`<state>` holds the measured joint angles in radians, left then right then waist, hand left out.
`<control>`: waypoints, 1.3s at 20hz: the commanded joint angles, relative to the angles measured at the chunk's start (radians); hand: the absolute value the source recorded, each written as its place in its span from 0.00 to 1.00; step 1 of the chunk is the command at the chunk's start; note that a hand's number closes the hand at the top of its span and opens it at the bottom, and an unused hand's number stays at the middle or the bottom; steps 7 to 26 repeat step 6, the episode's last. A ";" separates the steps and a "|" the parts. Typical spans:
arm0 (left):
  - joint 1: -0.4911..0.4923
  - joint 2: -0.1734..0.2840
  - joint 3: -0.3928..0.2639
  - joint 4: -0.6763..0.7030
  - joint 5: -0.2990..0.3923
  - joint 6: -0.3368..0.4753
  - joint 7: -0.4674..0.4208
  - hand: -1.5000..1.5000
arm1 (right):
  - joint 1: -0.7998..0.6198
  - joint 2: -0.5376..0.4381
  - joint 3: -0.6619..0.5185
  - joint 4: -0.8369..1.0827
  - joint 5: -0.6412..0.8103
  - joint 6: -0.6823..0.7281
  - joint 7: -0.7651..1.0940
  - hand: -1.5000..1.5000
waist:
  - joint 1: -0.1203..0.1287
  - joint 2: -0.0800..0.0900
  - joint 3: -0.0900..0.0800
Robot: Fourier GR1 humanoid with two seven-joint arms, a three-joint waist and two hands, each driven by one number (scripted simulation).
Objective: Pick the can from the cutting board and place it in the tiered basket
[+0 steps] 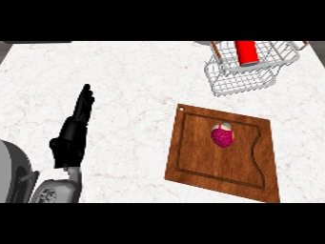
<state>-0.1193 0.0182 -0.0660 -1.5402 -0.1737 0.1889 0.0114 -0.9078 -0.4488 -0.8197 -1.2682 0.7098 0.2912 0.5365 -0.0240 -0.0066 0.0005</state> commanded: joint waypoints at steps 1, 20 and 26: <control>0.078 0.014 -0.009 -0.075 0.017 -0.025 -0.004 0.50 | 0.158 -0.051 -0.140 -0.078 -0.148 0.094 -0.048 0.00 | 0.003 -0.003 0.001; 0.027 0.011 0.006 -0.019 0.001 -0.004 0.010 0.50 | 0.376 -0.134 -0.303 -0.121 -0.322 0.288 -0.162 0.00 | -0.011 -0.001 0.001; 0.027 0.011 0.006 -0.019 0.001 -0.004 0.010 0.50 | 0.376 -0.134 -0.303 -0.121 -0.322 0.288 -0.162 0.00 | -0.011 -0.001 0.001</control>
